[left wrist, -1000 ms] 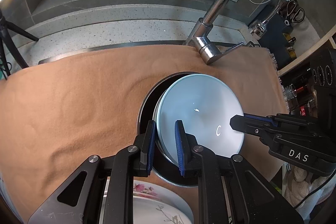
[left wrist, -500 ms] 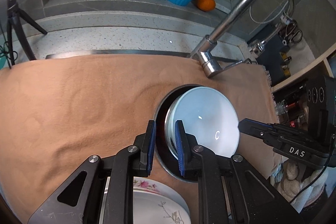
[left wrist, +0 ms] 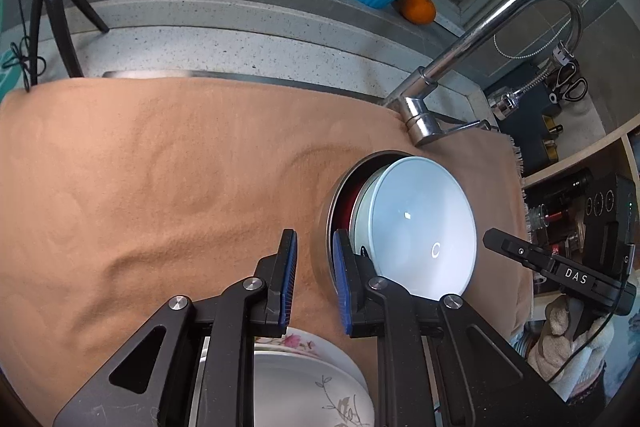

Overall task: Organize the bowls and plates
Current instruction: 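Close the left gripper on the rims of the nested bowl stack, then lift the nested bowls and lower them onto the floral plate stack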

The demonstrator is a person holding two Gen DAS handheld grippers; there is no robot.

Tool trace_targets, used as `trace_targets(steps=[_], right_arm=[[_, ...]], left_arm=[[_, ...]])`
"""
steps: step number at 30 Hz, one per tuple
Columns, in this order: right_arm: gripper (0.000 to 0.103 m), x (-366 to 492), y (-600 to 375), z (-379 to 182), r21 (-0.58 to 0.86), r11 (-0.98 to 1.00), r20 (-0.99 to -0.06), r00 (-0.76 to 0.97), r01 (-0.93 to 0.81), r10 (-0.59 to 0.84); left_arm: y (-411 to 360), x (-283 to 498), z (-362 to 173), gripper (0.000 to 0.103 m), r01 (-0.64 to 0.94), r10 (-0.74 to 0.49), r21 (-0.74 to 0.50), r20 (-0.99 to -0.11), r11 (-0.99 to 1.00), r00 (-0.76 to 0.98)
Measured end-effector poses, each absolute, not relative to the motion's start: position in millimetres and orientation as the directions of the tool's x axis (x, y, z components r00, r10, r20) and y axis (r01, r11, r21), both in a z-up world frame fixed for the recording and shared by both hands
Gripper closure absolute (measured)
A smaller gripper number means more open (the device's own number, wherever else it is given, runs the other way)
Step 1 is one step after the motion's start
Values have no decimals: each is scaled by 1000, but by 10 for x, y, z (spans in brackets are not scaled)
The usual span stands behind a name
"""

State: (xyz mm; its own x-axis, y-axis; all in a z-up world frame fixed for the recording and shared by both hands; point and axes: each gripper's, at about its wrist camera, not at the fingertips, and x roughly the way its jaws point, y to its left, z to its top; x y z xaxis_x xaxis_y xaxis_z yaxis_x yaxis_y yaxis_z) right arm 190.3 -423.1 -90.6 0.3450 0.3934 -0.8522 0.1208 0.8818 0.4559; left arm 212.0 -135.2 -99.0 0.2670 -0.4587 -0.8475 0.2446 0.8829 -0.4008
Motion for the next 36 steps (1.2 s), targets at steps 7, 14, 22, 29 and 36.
trace_targets(steps=[7, 14, 22, 29, 36], right_arm=[[90, 1916, -4211, -1003, 477, 871, -846, 327, 115, 421], [90, 1963, -4209, -1094, 490, 864, -845, 307, 115, 439], [90, 2007, -4139, -1218, 507, 857, -840, 276, 93, 468], [90, 2023, -4099, -1235, 506, 859, -841, 263, 71, 474], [90, 2035, -4090, -1216, 502, 862, -843, 266, 78, 467]], left_arm=[[-1394, 2127, -1058, 87, 231, -458, -406, -851, 884, 256], [-1431, 2119, -1135, 87, 220, -452, -405, -857, 887, 247], [-1462, 2115, -1192, 87, 213, -450, -405, -859, 889, 244], [-1535, 2091, -1198, 94, 213, -440, -394, -862, 894, 250], [-1539, 2053, -1160, 94, 222, -436, -387, -865, 895, 250]])
